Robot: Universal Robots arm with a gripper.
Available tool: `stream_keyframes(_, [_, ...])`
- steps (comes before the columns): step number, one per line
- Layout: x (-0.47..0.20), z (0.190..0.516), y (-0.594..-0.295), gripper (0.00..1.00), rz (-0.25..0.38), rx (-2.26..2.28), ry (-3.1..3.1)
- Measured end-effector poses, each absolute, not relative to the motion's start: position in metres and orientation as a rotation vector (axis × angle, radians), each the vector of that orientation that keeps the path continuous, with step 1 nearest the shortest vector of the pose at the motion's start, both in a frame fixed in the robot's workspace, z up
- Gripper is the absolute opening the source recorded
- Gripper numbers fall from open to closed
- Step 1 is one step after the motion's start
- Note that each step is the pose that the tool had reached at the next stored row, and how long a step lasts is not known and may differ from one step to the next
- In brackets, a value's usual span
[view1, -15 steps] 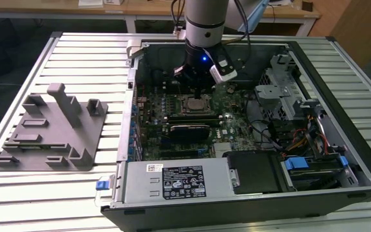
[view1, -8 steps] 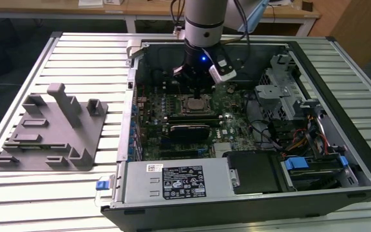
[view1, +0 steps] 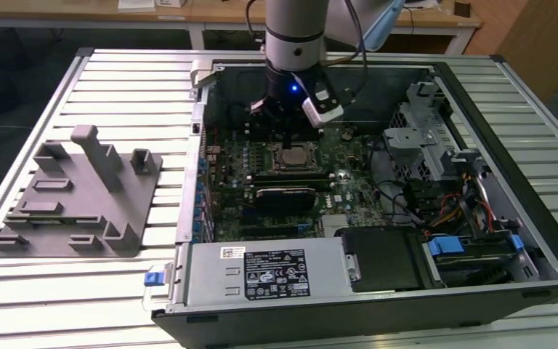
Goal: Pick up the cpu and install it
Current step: 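Install the first cpu locking lever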
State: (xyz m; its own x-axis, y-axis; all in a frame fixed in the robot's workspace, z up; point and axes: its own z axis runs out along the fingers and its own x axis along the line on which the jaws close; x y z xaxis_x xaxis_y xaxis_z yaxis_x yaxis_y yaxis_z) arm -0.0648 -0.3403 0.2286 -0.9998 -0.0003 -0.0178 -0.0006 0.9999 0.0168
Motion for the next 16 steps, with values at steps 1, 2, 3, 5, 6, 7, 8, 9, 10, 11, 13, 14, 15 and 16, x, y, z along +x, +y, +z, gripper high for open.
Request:
stream_keyframes(1, [-0.067,0.229,-0.340,0.11,0.026,-0.001,3.124])
stream_keyframes(2, [-0.070,0.229,-0.340,0.11,0.026,-0.001,3.124])
stream_keyframes(3, [-0.073,0.229,-0.340,0.11,0.026,-0.001,3.123])
stream_keyframes(5, [-0.078,0.229,-0.340,0.11,0.026,-0.001,3.123])
stream_keyframes(6, [-0.081,0.229,-0.340,0.11,0.026,-0.001,3.123])
stream_keyframes(7, [-0.084,0.229,-0.340,0.11,0.026,-0.001,3.123])
stream_keyframes(8, [-0.085,0.229,-0.340,0.11,0.026,-0.001,3.123])
stream_keyframes(9, [-0.087,0.229,-0.340,0.11,0.026,-0.001,3.123])
stream_keyframes(10, [-0.088,0.229,-0.340,0.11,0.026,-0.001,3.123])
stream_keyframes(11, [-0.089,0.229,-0.340,0.11,0.026,-0.001,3.123])
stream_keyframes(13, [-0.094,0.229,-0.340,0.11,0.026,-0.001,3.123])
stream_keyframes(14, [-0.096,0.229,-0.340,0.11,0.026,-0.001,3.123])
stream_keyframes(15, [-0.099,0.229,-0.340,0.11,0.026,-0.001,3.123])
stream_keyframes(16, [-0.102,0.229,-0.340,0.11,0.026,-0.001,3.123])
